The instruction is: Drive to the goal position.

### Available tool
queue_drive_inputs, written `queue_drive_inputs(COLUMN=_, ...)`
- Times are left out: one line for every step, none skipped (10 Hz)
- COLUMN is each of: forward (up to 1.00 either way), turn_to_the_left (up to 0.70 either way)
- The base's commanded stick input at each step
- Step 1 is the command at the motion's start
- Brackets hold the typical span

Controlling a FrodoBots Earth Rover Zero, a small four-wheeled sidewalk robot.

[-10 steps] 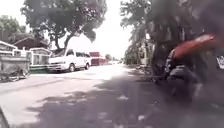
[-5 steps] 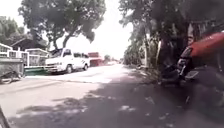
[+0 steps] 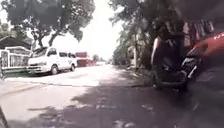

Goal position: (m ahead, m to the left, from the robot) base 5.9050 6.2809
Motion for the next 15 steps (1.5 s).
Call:
queue_drive_inputs(forward=0.7, turn_to_the_left=0.01)
queue_drive_inputs(forward=0.7, turn_to_the_left=0.01)
queue_drive_inputs(forward=0.7, turn_to_the_left=0.01)
queue_drive_inputs(forward=0.7, turn_to_the_left=0.01)
queue_drive_inputs(forward=0.7, turn_to_the_left=0.01)
queue_drive_inputs(forward=0.7, turn_to_the_left=0.01)
queue_drive_inputs(forward=0.7, turn_to_the_left=0.01)
queue_drive_inputs(forward=0.7, turn_to_the_left=0.01)
queue_drive_inputs(forward=0.7, turn_to_the_left=0.01)
queue_drive_inputs(forward=0.7, turn_to_the_left=0.01)
queue_drive_inputs(forward=0.7, turn_to_the_left=0.01)
queue_drive_inputs(forward=0.7, turn_to_the_left=0.01)
queue_drive_inputs(forward=0.7, turn_to_the_left=0.01)
queue_drive_inputs(forward=0.7, turn_to_the_left=0.01)
queue_drive_inputs(forward=0.7, turn_to_the_left=0.01)
